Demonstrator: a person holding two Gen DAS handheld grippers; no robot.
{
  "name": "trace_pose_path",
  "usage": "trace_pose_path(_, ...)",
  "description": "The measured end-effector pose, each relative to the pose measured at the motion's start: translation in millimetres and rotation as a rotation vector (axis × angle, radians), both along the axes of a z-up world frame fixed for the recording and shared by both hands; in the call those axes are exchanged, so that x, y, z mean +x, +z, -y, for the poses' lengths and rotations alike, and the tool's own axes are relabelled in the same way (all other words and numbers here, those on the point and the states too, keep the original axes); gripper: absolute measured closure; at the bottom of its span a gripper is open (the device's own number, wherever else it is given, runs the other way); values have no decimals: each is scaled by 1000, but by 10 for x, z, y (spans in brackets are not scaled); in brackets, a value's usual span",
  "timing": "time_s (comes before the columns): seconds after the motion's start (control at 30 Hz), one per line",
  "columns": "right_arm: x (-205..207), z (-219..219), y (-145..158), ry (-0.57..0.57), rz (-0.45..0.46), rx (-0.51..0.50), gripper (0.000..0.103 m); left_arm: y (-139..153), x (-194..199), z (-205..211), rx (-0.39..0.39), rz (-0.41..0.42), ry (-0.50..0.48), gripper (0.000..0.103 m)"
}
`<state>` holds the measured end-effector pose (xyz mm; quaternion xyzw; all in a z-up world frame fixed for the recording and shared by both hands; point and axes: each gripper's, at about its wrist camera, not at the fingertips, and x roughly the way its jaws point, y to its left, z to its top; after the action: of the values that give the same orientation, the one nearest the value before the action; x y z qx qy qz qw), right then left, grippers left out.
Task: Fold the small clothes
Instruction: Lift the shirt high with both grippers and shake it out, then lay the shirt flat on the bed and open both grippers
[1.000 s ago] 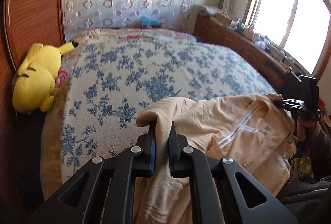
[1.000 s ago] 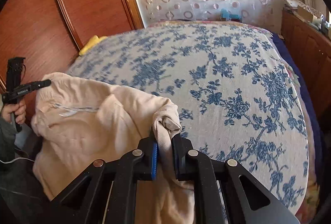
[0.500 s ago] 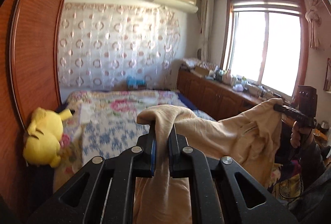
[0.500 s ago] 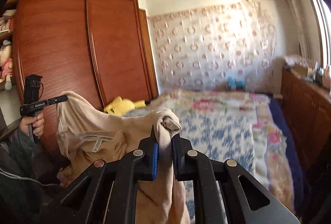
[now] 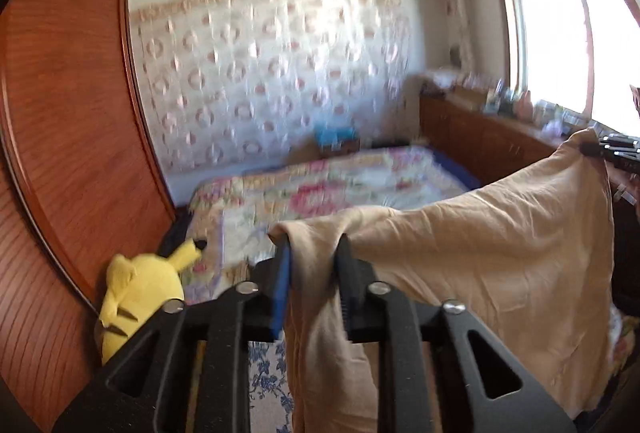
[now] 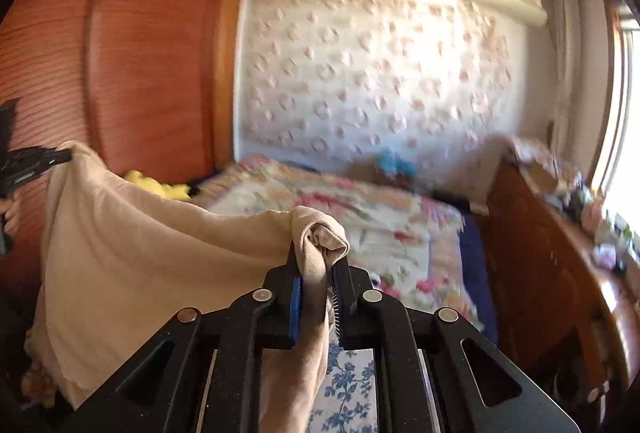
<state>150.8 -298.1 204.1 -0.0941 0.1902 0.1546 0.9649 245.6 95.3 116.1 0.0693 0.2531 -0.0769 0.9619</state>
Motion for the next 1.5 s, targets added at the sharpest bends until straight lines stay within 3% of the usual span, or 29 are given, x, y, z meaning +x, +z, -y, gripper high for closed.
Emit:
trace_pose_path(0.07, 462, -96, -380, -90, -114, -32, 74, -384, 195, -38, -15, -79, -1, 58)
trace_pose_path(0.2, 712, -132, -1059, -139, -239, -25, 73, -939, 103, -94, -47, -187, -33, 57)
trace_pose_path(0.27, 665, -149, -1279, -116, -270, -49, 73, -1144, 2, -112, -29, -223, -56, 35)
trace_pose_path(0.33, 660, -163, -1389, -93, -282, -66, 73, -1225, -152, -51, -31, -248, -76, 23)
trace_pose_path(0.67, -19, 215, -1768, -4, -354, 11, 68, -1625, -643, -118, -70, -335, -73, 23)
trace_pose_path(0.87, -287, 316, -1940, -34, -380, -16, 68, -1859, -722, -169, -59, -385, -49, 23)
trace_pose_path(1.03, -597, 324, -1981, -46, -388, -11, 68, -1926, -753, -120, -22, -382, -49, 23)
trace_pose_path(1.27, -821, 265, -2080, -40, -394, -12, 68, -1930, -746, -141, -27, -385, -48, 19)
trace_pose_path(1.4, -852, 223, -2180, -4, -400, -34, 98, -1951, -738, -126, -25, -392, -66, 12)
trace_pose_path(1.5, -939, 278, -2158, -8, -393, -41, 102, -1961, -737, -98, -19, -392, -68, 11)
